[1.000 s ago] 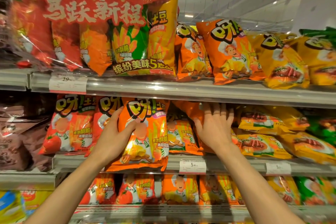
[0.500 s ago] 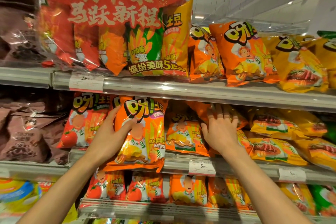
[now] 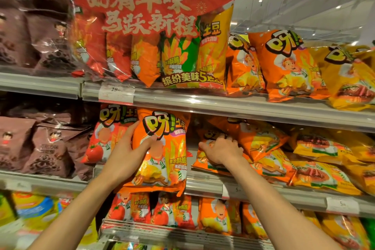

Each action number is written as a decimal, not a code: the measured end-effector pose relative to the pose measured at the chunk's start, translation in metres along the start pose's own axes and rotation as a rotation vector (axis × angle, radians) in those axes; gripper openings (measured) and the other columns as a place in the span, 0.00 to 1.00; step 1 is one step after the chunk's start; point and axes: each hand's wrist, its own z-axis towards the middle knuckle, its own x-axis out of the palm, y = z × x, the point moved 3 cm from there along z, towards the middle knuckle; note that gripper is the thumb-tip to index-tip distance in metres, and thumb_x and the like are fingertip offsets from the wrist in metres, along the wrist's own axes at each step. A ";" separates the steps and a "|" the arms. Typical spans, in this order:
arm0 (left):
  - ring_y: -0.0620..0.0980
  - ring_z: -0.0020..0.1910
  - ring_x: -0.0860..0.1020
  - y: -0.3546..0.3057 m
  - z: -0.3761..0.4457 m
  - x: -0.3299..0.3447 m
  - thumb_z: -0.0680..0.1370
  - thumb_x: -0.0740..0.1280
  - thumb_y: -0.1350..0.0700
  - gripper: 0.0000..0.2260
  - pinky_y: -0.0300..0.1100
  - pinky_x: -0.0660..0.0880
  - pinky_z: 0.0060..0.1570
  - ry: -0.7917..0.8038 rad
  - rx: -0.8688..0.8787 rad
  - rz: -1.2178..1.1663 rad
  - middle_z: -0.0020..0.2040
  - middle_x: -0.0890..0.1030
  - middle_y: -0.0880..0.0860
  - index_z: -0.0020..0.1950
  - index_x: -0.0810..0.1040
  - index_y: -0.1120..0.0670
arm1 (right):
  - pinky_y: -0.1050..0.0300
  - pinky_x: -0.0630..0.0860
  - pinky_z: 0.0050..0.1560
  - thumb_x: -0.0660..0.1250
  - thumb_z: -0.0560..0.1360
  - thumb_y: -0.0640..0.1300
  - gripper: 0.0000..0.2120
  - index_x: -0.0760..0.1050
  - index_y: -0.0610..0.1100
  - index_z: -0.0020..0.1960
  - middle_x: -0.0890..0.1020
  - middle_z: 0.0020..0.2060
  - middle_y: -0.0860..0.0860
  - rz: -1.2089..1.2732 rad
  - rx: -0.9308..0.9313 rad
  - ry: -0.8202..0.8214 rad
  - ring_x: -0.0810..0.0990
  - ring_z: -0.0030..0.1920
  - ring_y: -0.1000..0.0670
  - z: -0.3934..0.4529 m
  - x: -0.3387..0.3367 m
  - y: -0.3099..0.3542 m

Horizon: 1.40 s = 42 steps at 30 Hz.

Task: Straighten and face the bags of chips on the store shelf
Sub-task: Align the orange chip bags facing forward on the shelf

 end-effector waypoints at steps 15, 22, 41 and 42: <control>0.45 0.66 0.75 0.010 0.002 -0.011 0.72 0.67 0.31 0.34 0.52 0.72 0.67 0.021 0.001 -0.015 0.68 0.76 0.41 0.76 0.64 0.39 | 0.52 0.77 0.53 0.73 0.72 0.53 0.19 0.75 0.41 0.56 0.80 0.51 0.47 0.740 -0.043 0.031 0.80 0.52 0.46 0.022 -0.016 -0.023; 0.44 0.66 0.75 0.007 0.001 -0.007 0.76 0.67 0.38 0.30 0.47 0.71 0.65 0.006 0.010 -0.016 0.67 0.77 0.42 0.76 0.64 0.41 | 0.54 0.75 0.62 0.72 0.72 0.51 0.28 0.69 0.53 0.71 0.78 0.62 0.50 0.823 -0.327 -0.140 0.78 0.60 0.49 0.012 -0.003 -0.015; 0.23 0.52 0.73 0.009 0.001 -0.003 0.78 0.68 0.43 0.28 0.27 0.66 0.51 0.004 0.018 -0.030 0.61 0.75 0.33 0.77 0.64 0.42 | 0.37 0.64 0.70 0.59 0.79 0.63 0.37 0.47 0.52 0.80 0.50 0.79 0.40 0.226 -0.180 -0.190 0.53 0.78 0.35 0.035 0.045 -0.012; 0.20 0.49 0.72 0.007 0.000 -0.001 0.78 0.68 0.44 0.27 0.26 0.66 0.49 0.005 0.020 -0.030 0.58 0.74 0.31 0.77 0.64 0.42 | 0.37 0.64 0.70 0.59 0.79 0.62 0.37 0.47 0.51 0.80 0.52 0.78 0.39 0.225 -0.184 -0.207 0.55 0.76 0.34 0.034 0.047 -0.012</control>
